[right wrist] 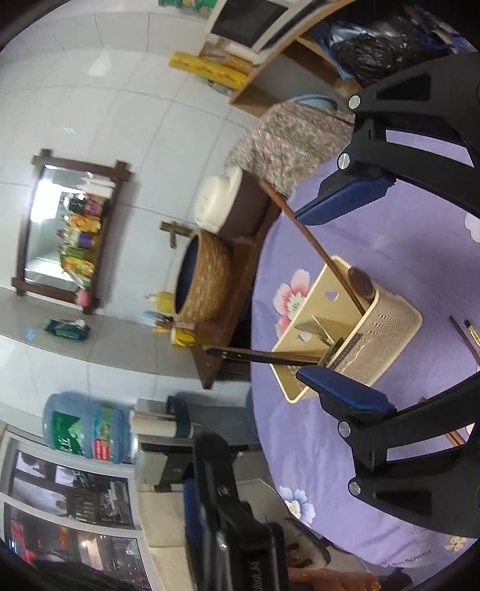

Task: Organize utensils
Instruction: 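Withdraw both tools from the holder back toward the remaining chopsticks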

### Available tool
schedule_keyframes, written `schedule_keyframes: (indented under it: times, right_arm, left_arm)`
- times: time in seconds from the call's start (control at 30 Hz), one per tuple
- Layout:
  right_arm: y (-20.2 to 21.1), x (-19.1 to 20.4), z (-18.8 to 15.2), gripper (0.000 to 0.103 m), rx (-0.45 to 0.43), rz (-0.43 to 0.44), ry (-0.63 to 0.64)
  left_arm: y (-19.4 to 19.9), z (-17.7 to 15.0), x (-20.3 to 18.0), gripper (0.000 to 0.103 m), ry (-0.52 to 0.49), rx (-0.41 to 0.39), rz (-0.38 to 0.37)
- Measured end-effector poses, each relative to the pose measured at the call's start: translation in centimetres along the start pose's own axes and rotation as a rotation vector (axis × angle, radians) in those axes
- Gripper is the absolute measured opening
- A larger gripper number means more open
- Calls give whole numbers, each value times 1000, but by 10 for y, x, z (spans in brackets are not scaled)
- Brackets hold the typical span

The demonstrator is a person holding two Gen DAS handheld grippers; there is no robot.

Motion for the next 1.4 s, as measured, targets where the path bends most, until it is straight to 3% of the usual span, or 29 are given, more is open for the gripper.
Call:
schedule_keyframes:
  times: [0.17,0.37,0.63,0.83,1.0,1.4]
  right_arm:
    - [41,3,-15,84,-63,-28,-30]
    - [73,20,-54,86,-35,-8,-58]
    - [73,46,-128,86,144,-51,-69]
    - [61,49,-172,86,288,-58,-139]
    - [54,50,-193,86,363,-34,-242]
    - [44,68,-206,86,415,-33,-257]
  left_arm:
    - [25,-21,7,96,-15,-29,34]
    - [41,-64,16,97,-58,2,92]
    - [43,-130,35,97,-108,130,203]
    - [43,-167,55,97,-83,207,277]
    - [45,-182,59,97,-80,236,298]
    - [51,-190,57,97,-81,226,311]
Point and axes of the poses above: each gripper's, at about its wrist camera, not at the fingertips, and y roughly against the way its jaws point, x to its left, z to its top, the point moved 3 cm from there along -y, roughly the way its jaws point, and after that the axes turned 2 degrees about z, right-handed, at the moved point
